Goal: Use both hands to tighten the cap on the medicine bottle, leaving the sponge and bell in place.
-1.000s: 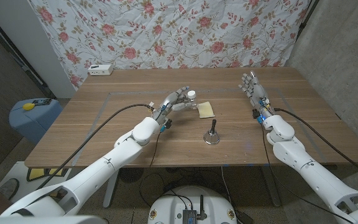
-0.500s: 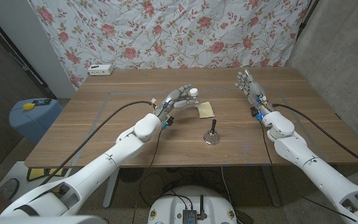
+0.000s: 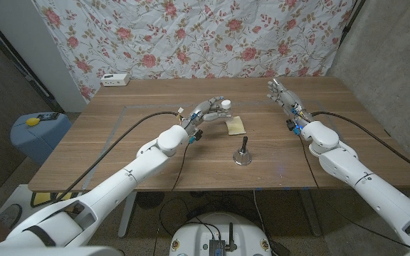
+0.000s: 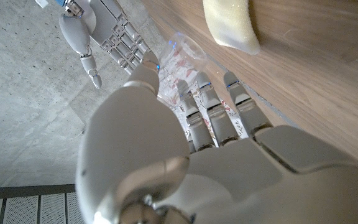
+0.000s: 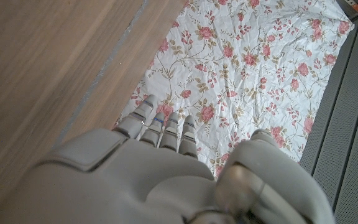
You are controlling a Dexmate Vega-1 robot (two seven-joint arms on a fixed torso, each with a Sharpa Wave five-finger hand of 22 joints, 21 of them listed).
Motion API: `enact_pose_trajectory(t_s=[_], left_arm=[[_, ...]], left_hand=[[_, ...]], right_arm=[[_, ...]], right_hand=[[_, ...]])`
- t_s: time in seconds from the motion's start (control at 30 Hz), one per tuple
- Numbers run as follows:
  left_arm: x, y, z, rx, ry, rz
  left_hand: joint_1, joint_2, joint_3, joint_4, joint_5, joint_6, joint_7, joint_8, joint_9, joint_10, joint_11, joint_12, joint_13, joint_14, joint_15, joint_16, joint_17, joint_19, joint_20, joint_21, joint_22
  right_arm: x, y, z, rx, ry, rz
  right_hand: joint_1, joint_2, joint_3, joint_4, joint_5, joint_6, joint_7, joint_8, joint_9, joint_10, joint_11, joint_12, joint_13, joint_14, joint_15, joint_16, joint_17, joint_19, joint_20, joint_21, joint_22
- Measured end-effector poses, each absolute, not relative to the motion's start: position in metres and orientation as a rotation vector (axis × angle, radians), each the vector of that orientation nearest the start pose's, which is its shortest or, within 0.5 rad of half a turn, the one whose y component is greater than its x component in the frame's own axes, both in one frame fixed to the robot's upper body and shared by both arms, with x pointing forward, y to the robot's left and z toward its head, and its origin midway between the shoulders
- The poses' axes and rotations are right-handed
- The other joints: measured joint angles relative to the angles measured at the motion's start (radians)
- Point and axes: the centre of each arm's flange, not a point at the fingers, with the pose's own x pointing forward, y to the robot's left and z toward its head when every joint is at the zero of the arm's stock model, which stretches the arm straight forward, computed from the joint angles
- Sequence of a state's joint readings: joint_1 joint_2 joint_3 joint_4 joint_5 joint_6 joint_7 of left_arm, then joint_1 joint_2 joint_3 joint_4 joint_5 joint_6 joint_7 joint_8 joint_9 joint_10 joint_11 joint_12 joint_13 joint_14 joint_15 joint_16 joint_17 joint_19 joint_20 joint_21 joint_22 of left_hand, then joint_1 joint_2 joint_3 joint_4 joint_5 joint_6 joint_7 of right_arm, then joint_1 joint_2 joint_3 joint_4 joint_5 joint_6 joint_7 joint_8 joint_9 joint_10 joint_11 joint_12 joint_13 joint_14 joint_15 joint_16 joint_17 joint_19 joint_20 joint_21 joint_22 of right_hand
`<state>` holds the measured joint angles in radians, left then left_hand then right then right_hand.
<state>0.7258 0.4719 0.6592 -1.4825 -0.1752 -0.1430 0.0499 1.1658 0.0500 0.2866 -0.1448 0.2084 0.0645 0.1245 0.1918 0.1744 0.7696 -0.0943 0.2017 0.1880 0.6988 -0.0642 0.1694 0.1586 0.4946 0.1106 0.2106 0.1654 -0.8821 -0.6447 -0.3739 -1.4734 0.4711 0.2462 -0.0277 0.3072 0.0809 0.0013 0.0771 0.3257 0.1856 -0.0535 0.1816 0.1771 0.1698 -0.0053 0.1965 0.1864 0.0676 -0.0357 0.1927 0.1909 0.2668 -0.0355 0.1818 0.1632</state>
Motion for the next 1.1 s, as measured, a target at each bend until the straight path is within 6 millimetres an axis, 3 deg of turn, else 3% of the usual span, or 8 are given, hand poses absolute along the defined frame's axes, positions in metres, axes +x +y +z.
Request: enact_pose_trajectory(t_s=[0.2,0.23,0.33,0.37,0.77,0.93,0.97,1.1], left_arm=[[0.627,0.105,-0.001,0.496,-0.680,-0.421],[0.630,0.104,-0.003,0.513,-0.658,-0.424],[0.631,0.101,0.000,0.514,-0.662,-0.427],[0.632,0.100,0.000,0.527,-0.660,-0.423],[0.637,0.086,0.007,0.569,-0.673,-0.419],[0.638,0.080,0.009,0.575,-0.675,-0.427],[0.638,0.078,0.009,0.597,-0.680,-0.424],[0.639,0.073,0.010,0.609,-0.680,-0.430]], left_hand=[[-0.004,-0.004,0.000,0.000,0.000,0.000,0.000,0.000,0.000,0.007,-0.001,0.002,0.001,0.000,0.000,0.000,0.000,0.002,-0.009,-0.004,0.000],[-0.004,-0.004,0.000,0.000,0.000,0.000,0.000,0.000,0.000,0.007,-0.001,0.002,0.001,0.000,0.000,0.000,0.000,0.002,-0.009,-0.004,0.000],[-0.004,-0.004,0.000,0.000,-0.001,0.000,0.000,0.000,0.000,0.007,-0.001,0.002,0.001,0.000,0.000,0.000,0.000,0.002,-0.009,-0.004,0.000],[-0.004,-0.004,0.000,0.000,-0.001,0.000,0.000,0.000,0.000,0.007,-0.001,0.002,0.001,0.000,0.000,0.000,0.000,0.002,-0.009,-0.004,0.000],[-0.008,-0.008,0.004,0.004,-0.001,0.000,0.000,0.000,0.000,0.007,-0.001,0.002,0.008,0.000,0.000,0.000,0.000,0.002,-0.020,-0.008,0.000],[-0.008,-0.008,0.006,0.006,-0.001,0.000,0.000,0.000,0.000,0.007,-0.001,0.002,0.007,0.000,0.000,0.000,0.000,0.000,-0.029,-0.008,0.000],[-0.008,-0.008,0.007,0.007,-0.001,0.000,0.000,0.000,0.000,0.007,-0.001,0.002,0.007,0.000,0.000,0.000,0.000,0.000,-0.036,-0.012,0.000],[-0.008,-0.008,0.010,0.007,-0.003,0.000,0.000,0.000,0.000,0.007,0.000,0.001,0.006,0.000,0.000,0.000,0.000,-0.009,-0.045,-0.015,0.000]], right_arm=[[0.626,-0.295,-0.006,-0.267,-0.616,0.180],[0.615,-0.290,0.017,-0.315,-0.657,0.199],[0.618,-0.292,0.013,-0.332,-0.633,0.188],[0.614,-0.291,0.023,-0.355,-0.648,0.194],[0.606,-0.292,0.037,-0.463,-0.632,0.180],[0.610,-0.295,0.033,-0.490,-0.600,0.157],[0.599,-0.292,0.045,-0.527,-0.625,0.169],[0.596,-0.292,0.048,-0.572,-0.613,0.160]], right_hand=[[0.004,-0.004,-0.004,-0.004,0.000,0.000,0.000,0.000,0.000,0.000,0.000,0.000,0.000,0.000,0.000,0.000,0.000,0.000,0.000,0.000,0.000],[0.004,-0.004,-0.004,-0.004,0.000,0.000,0.000,0.000,0.000,0.000,0.000,0.000,0.000,0.000,0.000,0.000,0.000,0.000,0.000,0.000,0.000],[0.007,-0.007,-0.004,-0.004,0.000,0.000,0.000,0.000,0.000,0.000,0.000,0.000,0.000,0.000,0.000,0.000,0.000,0.000,0.000,0.000,0.000],[0.007,-0.007,-0.004,-0.004,0.000,0.000,0.000,0.000,0.000,0.000,0.000,0.000,0.000,0.000,0.000,0.000,0.000,0.004,-0.004,0.000,0.000],[0.033,-0.010,0.001,-0.024,0.004,0.009,-0.009,0.004,0.000,0.000,0.000,0.000,0.000,0.011,0.000,0.000,-0.005,0.027,-0.005,0.008,0.002],[0.049,-0.017,0.003,-0.037,0.004,0.032,-0.009,0.012,0.002,0.014,-0.001,0.006,0.000,0.021,-0.001,0.000,-0.005,0.038,-0.005,0.008,0.002],[0.052,-0.020,0.003,-0.042,0.004,0.036,-0.007,0.012,0.002,0.017,0.003,0.008,0.000,0.021,-0.001,0.000,-0.005,0.038,-0.005,0.008,0.002],[0.066,-0.024,0.003,-0.050,0.004,0.042,-0.002,0.012,0.002,0.024,0.009,0.008,0.000,0.020,-0.002,0.000,-0.005,0.038,-0.005,0.008,0.002]])
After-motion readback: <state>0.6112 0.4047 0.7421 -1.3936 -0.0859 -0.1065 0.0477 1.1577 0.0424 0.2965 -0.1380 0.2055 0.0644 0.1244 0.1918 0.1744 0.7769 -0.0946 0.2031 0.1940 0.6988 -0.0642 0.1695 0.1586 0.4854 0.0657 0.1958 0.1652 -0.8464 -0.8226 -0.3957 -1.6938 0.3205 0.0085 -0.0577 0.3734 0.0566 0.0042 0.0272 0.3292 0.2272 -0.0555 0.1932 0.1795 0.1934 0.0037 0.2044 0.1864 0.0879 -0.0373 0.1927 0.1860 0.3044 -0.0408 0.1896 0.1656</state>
